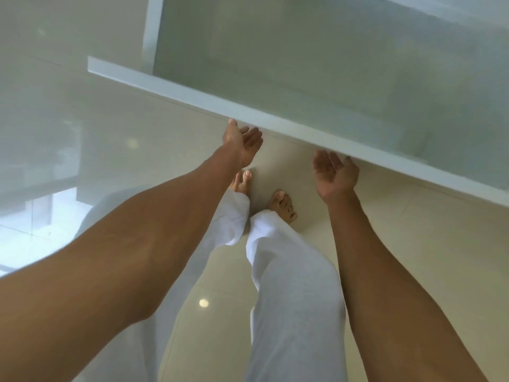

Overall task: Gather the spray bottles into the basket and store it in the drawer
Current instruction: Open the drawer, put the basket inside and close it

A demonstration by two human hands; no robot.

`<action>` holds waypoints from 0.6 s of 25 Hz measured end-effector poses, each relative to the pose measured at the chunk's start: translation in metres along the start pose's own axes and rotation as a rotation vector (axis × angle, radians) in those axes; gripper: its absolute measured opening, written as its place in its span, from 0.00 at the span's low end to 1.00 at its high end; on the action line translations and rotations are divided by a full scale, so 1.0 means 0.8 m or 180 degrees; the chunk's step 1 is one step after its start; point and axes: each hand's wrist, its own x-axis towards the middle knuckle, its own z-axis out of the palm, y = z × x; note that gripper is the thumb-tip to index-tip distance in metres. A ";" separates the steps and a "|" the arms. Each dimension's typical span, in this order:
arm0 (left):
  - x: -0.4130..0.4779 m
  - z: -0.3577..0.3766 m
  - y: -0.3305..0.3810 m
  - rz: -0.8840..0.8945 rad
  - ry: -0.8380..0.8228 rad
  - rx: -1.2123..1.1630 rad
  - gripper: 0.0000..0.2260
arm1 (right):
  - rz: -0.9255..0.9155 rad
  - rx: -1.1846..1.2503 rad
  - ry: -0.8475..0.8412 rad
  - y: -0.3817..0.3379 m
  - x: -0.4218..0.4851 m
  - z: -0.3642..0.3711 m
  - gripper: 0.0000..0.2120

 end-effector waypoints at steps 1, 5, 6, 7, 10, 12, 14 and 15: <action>-0.021 -0.015 -0.007 -0.0019 0.0149 0.0386 0.15 | -0.0073 -0.0879 0.0087 0.009 -0.026 -0.013 0.11; -0.147 -0.057 -0.036 0.1007 0.0323 0.3593 0.11 | -0.1849 -0.5246 -0.0816 0.035 -0.176 -0.074 0.09; -0.184 -0.067 -0.042 0.1406 0.0274 0.4286 0.13 | -0.2714 -0.5456 -0.1176 0.032 -0.219 -0.090 0.08; -0.224 -0.080 -0.047 0.1898 0.0184 0.4700 0.13 | -0.3663 -0.5438 -0.1322 0.025 -0.258 -0.101 0.06; -0.318 -0.120 -0.048 0.4151 -0.0321 0.4776 0.08 | -0.5306 -0.5644 -0.0740 -0.003 -0.306 -0.105 0.14; -0.337 -0.143 -0.034 0.5170 -0.0447 0.4914 0.06 | -0.4862 -0.6396 -0.0634 -0.008 -0.310 -0.100 0.21; -0.331 -0.156 -0.016 0.5044 -0.0410 0.5451 0.12 | -0.4391 -0.6357 -0.0908 0.001 -0.306 -0.103 0.19; -0.326 -0.162 -0.012 0.4875 -0.0391 0.5673 0.13 | -0.4336 -0.6293 -0.0983 0.005 -0.304 -0.109 0.17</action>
